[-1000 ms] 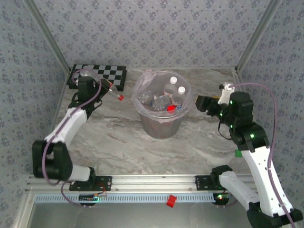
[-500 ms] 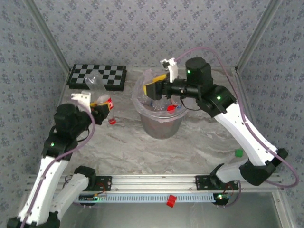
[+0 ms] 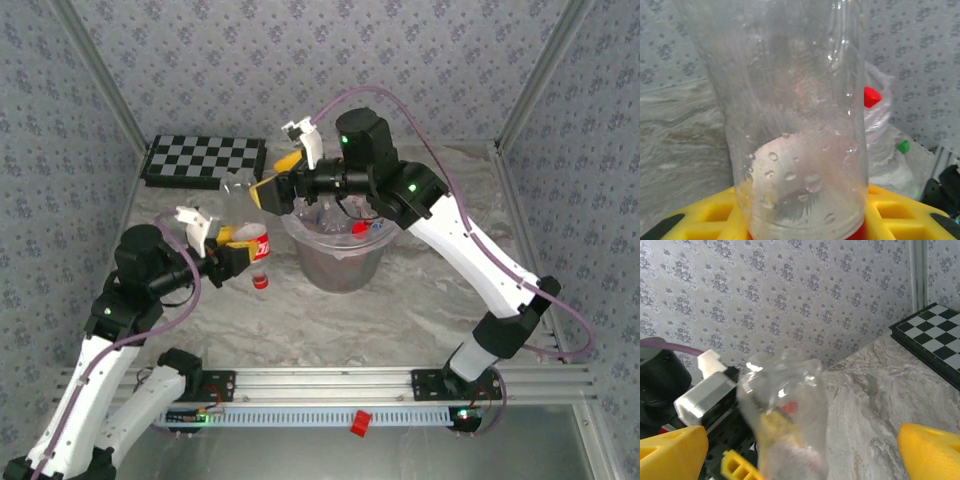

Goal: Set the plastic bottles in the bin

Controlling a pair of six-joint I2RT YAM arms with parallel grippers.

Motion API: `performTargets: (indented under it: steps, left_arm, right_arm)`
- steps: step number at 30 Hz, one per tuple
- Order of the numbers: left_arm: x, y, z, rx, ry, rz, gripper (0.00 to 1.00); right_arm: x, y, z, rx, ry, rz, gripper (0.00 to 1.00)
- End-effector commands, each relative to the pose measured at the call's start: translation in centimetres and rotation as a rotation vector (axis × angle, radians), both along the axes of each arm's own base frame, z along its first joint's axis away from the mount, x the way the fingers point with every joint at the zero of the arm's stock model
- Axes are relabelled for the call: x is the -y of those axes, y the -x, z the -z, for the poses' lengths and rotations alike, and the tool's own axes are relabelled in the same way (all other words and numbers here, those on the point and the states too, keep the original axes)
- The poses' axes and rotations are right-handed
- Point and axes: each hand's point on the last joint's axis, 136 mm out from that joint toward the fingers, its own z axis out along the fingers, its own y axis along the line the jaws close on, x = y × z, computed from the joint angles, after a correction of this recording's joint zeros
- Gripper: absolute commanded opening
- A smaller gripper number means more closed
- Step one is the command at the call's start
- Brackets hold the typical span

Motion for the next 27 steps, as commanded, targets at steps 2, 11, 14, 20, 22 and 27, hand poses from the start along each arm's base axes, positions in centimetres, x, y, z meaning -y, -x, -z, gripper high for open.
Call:
performTargets:
  steps: [2, 11, 14, 20, 22, 27]
  left_arm:
    - [1.5, 1.0, -1.6, 0.074, 0.029, 0.103, 0.31]
    - [2.9, 0.5, -1.1, 0.065, -0.006, 0.134, 0.29]
    - [3.1, 0.1, -1.2, 0.073, -0.009, 0.129, 0.29]
    - [2.9, -1.2, -1.2, 0.072, -0.024, 0.081, 0.27]
    - [3.0, -1.5, -1.0, 0.058, -0.034, 0.081, 0.28]
    - [3.3, -1.6, -1.5, 0.042, -0.013, 0.086, 0.71]
  right_arm:
    - [-1.1, 0.3, -0.1, -0.009, 0.009, -0.050, 0.96]
    - [-1.9, 0.6, -0.1, -0.026, -0.002, -0.103, 0.78]
    - [-1.9, 1.2, 0.2, -0.040, 0.009, -0.135, 0.83]
    - [-1.5, 1.1, 1.6, -0.058, 0.058, -0.118, 0.60]
    - [-1.3, 0.7, 1.5, -0.048, 0.061, -0.103, 0.47]
    - [0.3, -0.1, -1.1, 0.042, 0.024, -0.041, 0.36]
